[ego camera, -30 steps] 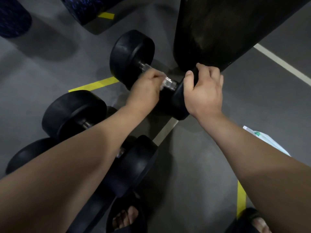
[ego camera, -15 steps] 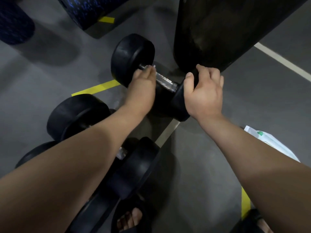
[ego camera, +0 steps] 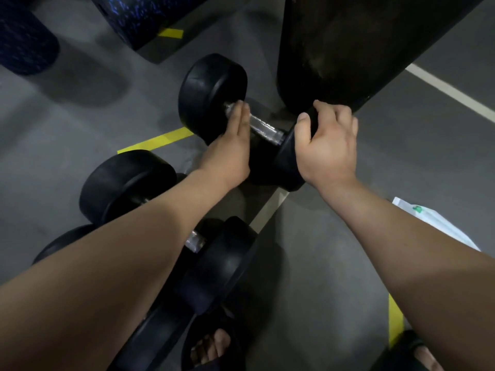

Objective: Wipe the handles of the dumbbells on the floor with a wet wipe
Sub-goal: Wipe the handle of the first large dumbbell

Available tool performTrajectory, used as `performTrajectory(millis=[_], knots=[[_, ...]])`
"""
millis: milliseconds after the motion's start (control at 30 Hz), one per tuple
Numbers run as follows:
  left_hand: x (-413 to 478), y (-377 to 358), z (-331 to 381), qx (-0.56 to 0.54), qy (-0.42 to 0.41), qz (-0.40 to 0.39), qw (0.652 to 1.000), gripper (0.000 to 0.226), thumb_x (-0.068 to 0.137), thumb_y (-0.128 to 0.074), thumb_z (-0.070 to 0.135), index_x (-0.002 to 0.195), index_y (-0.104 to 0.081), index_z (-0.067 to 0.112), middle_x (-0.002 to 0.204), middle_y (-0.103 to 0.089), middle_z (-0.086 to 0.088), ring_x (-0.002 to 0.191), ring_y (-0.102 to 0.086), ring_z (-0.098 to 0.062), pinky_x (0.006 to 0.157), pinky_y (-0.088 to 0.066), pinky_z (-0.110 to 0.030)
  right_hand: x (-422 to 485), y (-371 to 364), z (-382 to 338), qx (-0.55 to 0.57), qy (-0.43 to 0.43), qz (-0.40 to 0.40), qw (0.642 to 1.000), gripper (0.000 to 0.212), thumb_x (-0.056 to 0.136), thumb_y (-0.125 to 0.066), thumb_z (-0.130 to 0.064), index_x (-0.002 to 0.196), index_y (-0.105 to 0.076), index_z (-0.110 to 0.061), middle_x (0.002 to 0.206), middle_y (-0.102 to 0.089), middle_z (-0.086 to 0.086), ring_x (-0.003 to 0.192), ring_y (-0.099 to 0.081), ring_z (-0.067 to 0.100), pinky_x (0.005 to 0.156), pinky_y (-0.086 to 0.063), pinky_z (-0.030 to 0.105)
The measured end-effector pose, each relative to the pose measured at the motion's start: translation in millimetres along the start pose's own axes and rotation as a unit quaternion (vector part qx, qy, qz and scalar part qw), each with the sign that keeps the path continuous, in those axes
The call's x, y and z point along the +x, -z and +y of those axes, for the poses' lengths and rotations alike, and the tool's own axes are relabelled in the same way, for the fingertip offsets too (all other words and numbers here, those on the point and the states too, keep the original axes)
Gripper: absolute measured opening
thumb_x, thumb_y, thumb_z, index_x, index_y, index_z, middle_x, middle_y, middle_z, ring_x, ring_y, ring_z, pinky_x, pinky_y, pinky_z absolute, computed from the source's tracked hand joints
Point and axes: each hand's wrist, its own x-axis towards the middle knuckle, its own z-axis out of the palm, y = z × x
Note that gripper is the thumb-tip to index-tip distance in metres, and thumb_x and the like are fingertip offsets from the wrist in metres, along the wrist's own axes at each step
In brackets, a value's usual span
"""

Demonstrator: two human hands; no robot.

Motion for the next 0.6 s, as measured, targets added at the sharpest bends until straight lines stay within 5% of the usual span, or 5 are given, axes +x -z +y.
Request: performTrajectory(millis=[167,233,333,600], knots=[[5,13,-24,-0.034,-0.008,0.002,0.999,0.103,0.082,-0.063,0.008,0.161,0.001,0.024,0.167,0.013,0.011,0.111,-0.064,-0.038,0.079,-0.054,-0.043,1,0,2,0.001,-0.002,-0.008,1.000,0.056,0.100,-0.039,-0.047,0.145,-0.050,-0.017,0.137,-0.047,0.004,0.130,-0.039,0.021,0.110,-0.038,0.043],[5,12,-19,-0.063,0.015,0.004,0.998,0.101,0.082,-0.060,0.006,0.162,-0.001,0.019,0.168,0.012,0.009,0.128,-0.055,-0.035,0.091,-0.053,-0.045,1,-1,2,-0.001,-0.003,-0.005,1.000,0.055,0.100,-0.039,-0.047,0.145,-0.050,-0.017,0.137,-0.048,0.004,0.130,-0.039,0.021,0.110,-0.039,0.043],[1,8,1,-0.112,-0.064,-0.027,0.991,0.094,0.083,-0.053,0.002,0.162,-0.006,0.020,0.168,0.005,0.007,0.145,-0.037,-0.032,0.110,-0.044,-0.046,1,0,2,0.001,0.000,0.003,1.000,0.055,0.100,-0.040,-0.046,0.145,-0.051,-0.016,0.136,-0.048,0.005,0.129,-0.040,0.022,0.109,-0.039,0.043],[-10,8,14,0.085,-0.065,0.025,0.994,0.091,0.085,-0.053,0.018,0.161,-0.004,0.010,0.168,-0.007,-0.006,0.151,-0.006,-0.029,0.119,-0.016,-0.050,0,-2,2,0.008,-0.003,0.013,1.000,0.055,0.099,-0.040,-0.047,0.143,-0.053,-0.017,0.136,-0.049,0.004,0.128,-0.041,0.022,0.108,-0.040,0.044]])
